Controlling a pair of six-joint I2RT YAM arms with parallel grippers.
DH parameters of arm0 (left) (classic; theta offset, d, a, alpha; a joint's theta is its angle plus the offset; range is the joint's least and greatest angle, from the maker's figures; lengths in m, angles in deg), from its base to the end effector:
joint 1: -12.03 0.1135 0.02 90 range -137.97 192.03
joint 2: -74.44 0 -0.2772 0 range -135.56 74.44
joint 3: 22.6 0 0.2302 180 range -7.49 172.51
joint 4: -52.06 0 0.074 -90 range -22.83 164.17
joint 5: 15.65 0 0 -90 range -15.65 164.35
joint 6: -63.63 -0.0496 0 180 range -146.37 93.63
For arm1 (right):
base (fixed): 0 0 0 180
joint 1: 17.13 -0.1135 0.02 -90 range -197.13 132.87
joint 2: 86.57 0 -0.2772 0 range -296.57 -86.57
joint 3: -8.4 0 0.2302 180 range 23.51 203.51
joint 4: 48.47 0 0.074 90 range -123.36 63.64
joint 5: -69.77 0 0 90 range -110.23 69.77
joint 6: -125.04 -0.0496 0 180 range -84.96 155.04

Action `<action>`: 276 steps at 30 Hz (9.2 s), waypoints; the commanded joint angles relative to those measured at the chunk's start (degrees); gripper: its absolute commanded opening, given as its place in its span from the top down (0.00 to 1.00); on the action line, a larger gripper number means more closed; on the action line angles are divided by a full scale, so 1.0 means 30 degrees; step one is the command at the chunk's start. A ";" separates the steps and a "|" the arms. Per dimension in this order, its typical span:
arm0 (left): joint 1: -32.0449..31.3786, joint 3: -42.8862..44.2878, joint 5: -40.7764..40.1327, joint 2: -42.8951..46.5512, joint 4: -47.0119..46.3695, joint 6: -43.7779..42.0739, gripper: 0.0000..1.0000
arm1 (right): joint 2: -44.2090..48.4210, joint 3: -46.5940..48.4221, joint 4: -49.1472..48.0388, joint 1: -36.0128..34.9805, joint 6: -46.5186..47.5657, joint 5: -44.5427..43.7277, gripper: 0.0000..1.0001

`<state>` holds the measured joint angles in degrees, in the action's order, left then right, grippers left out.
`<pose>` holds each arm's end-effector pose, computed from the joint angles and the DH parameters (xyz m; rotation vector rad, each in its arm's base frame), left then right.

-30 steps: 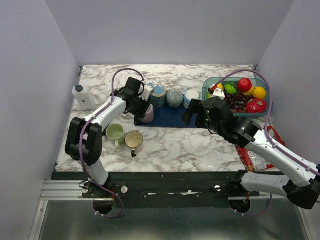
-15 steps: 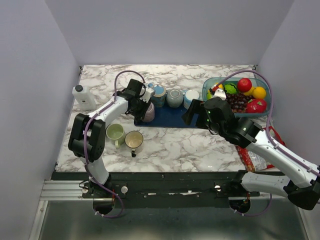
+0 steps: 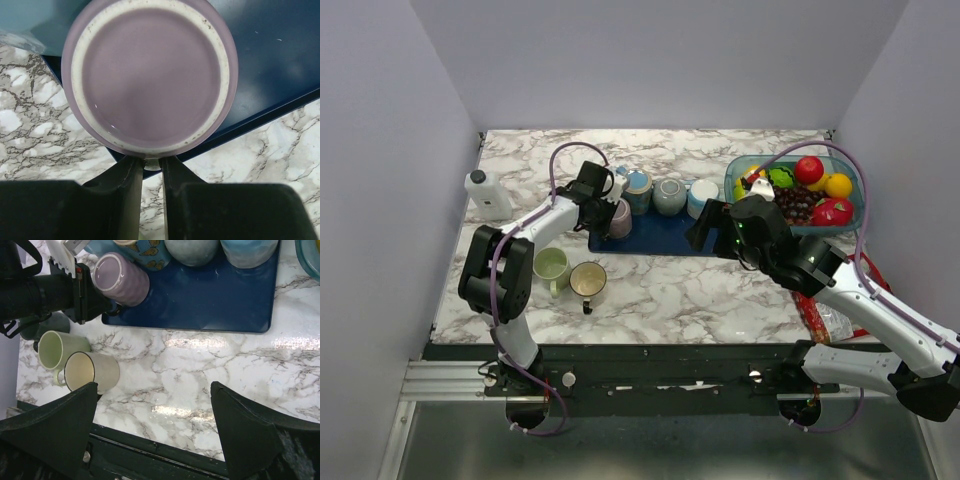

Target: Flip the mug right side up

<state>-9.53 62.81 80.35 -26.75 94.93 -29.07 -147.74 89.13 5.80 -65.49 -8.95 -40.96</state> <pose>0.3324 -0.1369 0.2175 0.5853 2.5409 -0.2547 0.1475 0.1395 0.3649 0.1252 2.1795 0.5460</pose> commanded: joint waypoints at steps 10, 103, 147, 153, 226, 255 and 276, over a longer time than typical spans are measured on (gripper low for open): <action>-0.1453 -0.1547 -0.0856 0.3458 -0.1317 0.1480 1.00 | 0.0408 -0.0137 0.0395 0.0094 -0.0250 -0.0882 0.00; -0.3448 -0.0436 0.8458 1.1140 -1.9425 2.5130 1.00 | -0.1145 0.2500 -1.5926 0.3551 -0.2361 1.2449 0.99; -0.3330 -0.1548 -0.8766 1.5124 0.3253 1.3467 0.01 | -0.4363 -0.2042 -0.0337 -0.6613 -0.2152 0.0672 0.99; -0.3301 -0.3423 -0.8358 1.6267 0.2609 1.3819 0.01 | -0.7468 -0.0257 -0.0047 -0.7375 -0.2827 -0.0441 0.99; 0.3319 0.8790 0.5233 -0.1424 0.4307 -0.8502 0.01 | -0.1027 -0.1836 0.1948 -0.7026 -0.4556 -0.3198 0.09; 0.4199 1.2223 0.7670 -0.7405 0.5861 -0.8653 0.24 | -0.2637 -0.1749 0.1949 -0.6351 -0.6051 -0.2055 0.09; 0.4170 0.8238 0.4240 -0.4067 0.2845 -0.5399 0.33 | -0.2726 -0.3330 -0.0074 -0.6351 -0.5933 -0.1264 0.10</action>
<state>3.06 89.57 95.52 -43.73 107.72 -47.43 -156.32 80.02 7.44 -84.87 -26.41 -45.40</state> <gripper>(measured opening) 0.714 0.904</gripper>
